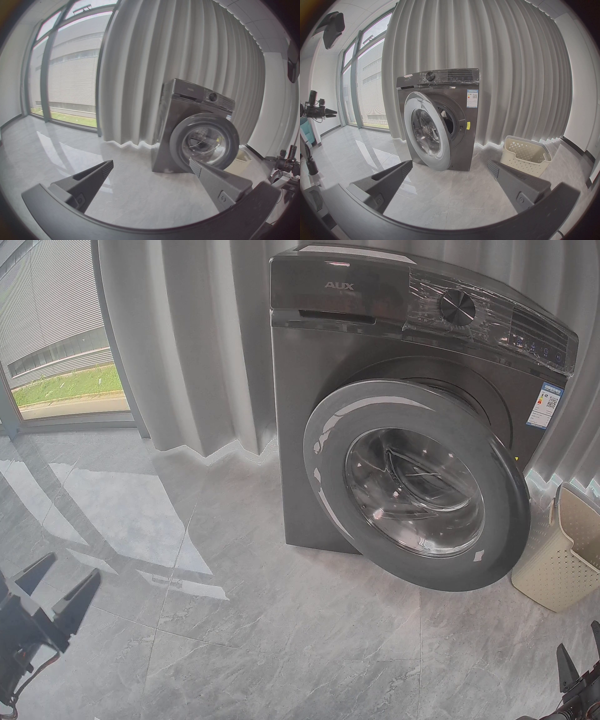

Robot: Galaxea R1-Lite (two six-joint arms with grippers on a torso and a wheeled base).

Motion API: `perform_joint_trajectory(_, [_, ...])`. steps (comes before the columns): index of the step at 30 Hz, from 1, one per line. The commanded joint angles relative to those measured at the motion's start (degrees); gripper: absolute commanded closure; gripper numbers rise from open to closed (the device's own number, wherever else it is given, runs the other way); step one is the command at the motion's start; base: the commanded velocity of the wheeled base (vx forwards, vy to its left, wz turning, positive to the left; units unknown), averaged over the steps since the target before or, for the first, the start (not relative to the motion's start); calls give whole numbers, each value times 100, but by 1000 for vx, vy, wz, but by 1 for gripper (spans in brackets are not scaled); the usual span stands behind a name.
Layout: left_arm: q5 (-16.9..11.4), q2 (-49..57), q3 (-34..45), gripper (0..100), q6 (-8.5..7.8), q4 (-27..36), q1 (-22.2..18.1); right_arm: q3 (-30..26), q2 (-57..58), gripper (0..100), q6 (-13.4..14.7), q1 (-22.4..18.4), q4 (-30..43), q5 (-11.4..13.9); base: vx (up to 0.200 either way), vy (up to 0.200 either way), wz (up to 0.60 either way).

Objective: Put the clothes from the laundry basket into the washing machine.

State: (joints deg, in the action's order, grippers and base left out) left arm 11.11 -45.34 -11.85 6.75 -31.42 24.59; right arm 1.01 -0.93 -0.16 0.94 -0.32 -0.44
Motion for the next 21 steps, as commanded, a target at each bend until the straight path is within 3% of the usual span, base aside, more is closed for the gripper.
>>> perform_joint_trajectory(1, [-21,2038,280,0,-122,1076,-1088,-101,93,0,-2,3,-3,0,0,0,0])
perform_joint_trajectory(6, [-135,2758,666,0,-350,1375,-1624,-101,84,0,-37,-6,5,9,0,0,0])
perform_joint_trajectory(12, [-478,3207,1185,0,-377,1384,-1940,-101,84,0,-28,-6,5,0,0,0,0])
perform_joint_trajectory(15, [-522,3312,1185,0,-324,1498,-1958,-101,84,0,-28,-6,5,0,0,0,0])
perform_joint_trajectory(21, [-662,4033,1185,0,-341,2614,-1949,-101,93,0,-107,-6,-3,185,0,0,0])
